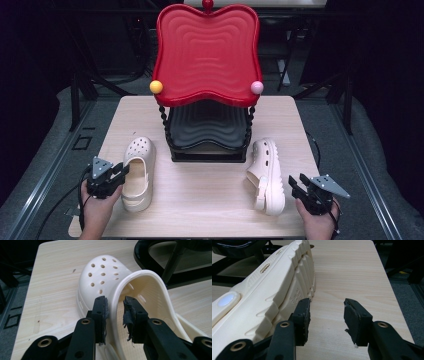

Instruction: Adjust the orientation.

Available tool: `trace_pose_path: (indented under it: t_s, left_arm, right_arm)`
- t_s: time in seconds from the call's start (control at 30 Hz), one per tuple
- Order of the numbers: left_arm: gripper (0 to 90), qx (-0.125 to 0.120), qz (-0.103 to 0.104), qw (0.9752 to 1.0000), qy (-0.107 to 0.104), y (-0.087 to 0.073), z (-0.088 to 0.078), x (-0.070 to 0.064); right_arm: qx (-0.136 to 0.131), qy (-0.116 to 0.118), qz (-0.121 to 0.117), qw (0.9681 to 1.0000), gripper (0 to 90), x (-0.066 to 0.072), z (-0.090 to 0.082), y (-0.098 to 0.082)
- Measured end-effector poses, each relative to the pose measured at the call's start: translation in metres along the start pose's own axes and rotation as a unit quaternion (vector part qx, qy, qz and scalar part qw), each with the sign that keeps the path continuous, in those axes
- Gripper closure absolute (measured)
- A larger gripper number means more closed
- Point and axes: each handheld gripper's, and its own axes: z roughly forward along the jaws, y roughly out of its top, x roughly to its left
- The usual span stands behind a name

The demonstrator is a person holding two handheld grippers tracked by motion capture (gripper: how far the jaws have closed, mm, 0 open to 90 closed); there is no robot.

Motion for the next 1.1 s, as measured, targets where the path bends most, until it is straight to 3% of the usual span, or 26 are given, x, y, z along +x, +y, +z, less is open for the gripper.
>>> trace_pose_path:
  t_s: [0.23,0.3,0.5,0.8,1.1]
  left_arm:
    - [71.2,0.005,0.018,0.9996,0.021,0.0,0.01,-0.003]
    - [74.9,0.004,0.02,0.9994,0.028,-0.001,0.011,-0.002]
    - [80.2,0.004,0.02,0.9994,0.029,-0.002,0.007,-0.002]
    - [82.6,0.015,0.032,0.999,0.026,-0.008,-0.014,-0.009]
    - [82.7,0.013,0.033,0.9994,-0.003,-0.017,-0.048,-0.027]
  right_arm:
    - [0.003,0.004,0.006,1.0,56.1,0.0,0.0,0.0]
    - [0.004,0.007,0.005,1.0,56.1,0.0,0.001,0.0]
    - [0.005,0.008,0.006,0.9999,56.1,0.0,0.001,-0.001]
    - [0.003,0.01,0.016,0.9998,56.0,-0.002,0.001,-0.001]
    - [-0.001,0.013,0.019,0.9997,56.0,-0.002,0.001,-0.001]
